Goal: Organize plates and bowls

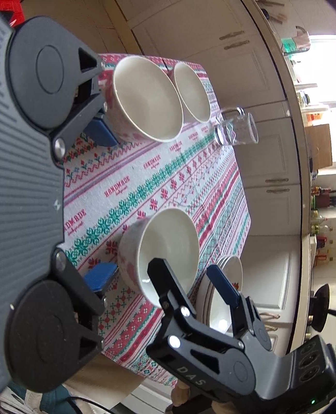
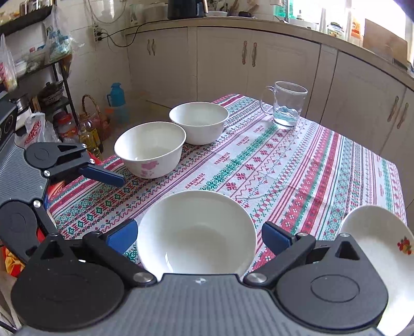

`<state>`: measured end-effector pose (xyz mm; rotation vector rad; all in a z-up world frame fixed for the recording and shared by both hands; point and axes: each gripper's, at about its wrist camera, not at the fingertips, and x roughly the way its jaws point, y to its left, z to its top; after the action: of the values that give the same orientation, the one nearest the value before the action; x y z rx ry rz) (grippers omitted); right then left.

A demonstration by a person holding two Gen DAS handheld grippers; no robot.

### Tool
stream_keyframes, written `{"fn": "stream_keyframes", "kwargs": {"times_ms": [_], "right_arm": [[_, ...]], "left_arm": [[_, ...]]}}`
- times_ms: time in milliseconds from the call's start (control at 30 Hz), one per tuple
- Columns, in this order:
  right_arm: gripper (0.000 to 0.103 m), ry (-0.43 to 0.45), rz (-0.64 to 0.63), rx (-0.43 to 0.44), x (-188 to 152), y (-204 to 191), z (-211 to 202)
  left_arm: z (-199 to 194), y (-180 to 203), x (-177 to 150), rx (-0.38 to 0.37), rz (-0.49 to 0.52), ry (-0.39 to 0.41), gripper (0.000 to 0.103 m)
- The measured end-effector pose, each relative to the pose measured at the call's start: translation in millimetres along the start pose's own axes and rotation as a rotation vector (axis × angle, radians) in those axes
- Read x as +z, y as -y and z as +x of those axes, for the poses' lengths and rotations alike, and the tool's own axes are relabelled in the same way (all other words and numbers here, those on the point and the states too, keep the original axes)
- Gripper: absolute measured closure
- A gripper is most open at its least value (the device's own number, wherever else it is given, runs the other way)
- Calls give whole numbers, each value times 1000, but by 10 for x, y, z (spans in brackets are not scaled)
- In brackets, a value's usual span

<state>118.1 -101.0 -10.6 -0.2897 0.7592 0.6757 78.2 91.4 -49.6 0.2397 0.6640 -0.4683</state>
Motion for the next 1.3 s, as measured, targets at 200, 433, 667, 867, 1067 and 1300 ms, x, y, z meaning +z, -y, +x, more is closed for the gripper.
{"fn": "stream_keyframes", "kwargs": {"times_ms": [200,433,667,867,1067,1300], "right_arm": [[0,-16,-58,21,178,-108,47],[0,-30,-113,44,442,-223,158],[0,-47,-152,66,679,-311,355],[0,-61,-178,89,875,-341,579],[2,-79,-184,118,1039,-338,829],[12,-117,-199,141,1156,-357,1098]], "left_arm": [[-57,-259,-99,119,-89,3,7],[-53,-507,-179,197,-129,10,7],[30,-673,-149,210,-120,30,7],[127,-750,-91,187,-85,45,7],[202,-793,-49,172,-52,64,7],[261,-837,-30,156,-44,71,8]]}}
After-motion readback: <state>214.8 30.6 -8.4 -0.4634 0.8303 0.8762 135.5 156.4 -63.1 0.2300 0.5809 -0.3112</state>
